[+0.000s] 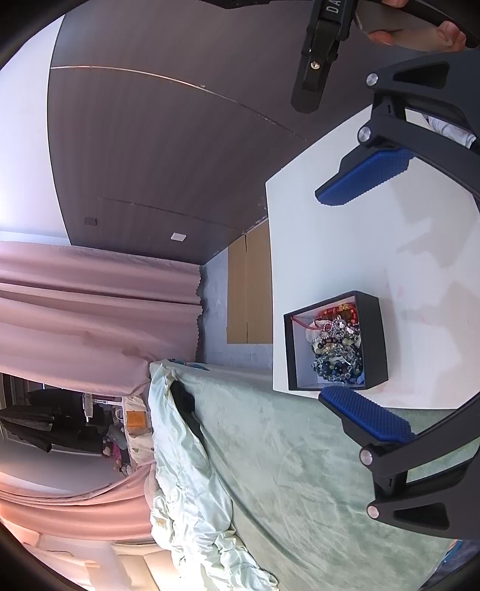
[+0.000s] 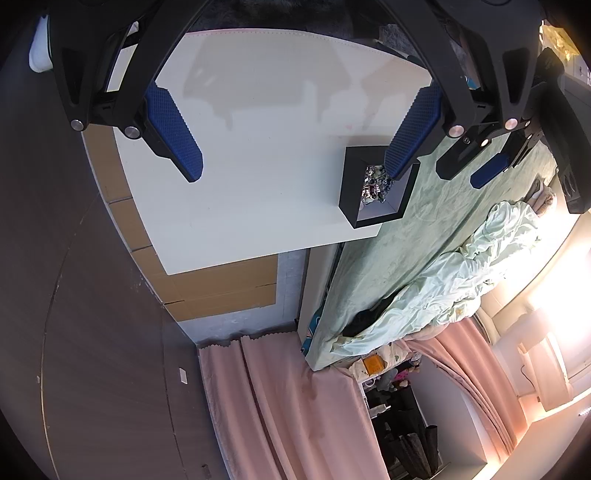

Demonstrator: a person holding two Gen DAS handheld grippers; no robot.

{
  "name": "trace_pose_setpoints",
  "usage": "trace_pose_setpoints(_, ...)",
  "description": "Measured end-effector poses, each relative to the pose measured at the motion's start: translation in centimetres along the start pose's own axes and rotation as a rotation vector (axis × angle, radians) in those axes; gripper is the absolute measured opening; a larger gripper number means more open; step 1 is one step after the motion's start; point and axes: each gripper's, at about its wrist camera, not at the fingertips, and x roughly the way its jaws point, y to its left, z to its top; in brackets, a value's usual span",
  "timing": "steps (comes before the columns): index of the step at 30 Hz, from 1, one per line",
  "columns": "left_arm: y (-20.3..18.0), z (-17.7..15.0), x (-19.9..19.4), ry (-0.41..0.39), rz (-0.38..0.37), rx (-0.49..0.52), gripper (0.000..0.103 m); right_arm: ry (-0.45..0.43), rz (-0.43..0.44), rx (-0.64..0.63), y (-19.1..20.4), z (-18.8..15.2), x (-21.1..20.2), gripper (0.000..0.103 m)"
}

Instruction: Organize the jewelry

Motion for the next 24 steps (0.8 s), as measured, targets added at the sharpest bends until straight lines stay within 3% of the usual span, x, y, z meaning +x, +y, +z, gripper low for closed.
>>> trace_pose_setpoints(9, -0.31, -0.09, -0.37, -0.020, 0.012, 0.033, 0.095, 0.000, 0.000, 0.001, 0.04, -0.02, -0.01, 0.099)
trace_pose_setpoints(24, 0.41, -0.15, 0.52, 0.015, 0.018, 0.007, 0.095, 0.015, -0.011, -0.012, 0.15, -0.47, 0.41, 0.099)
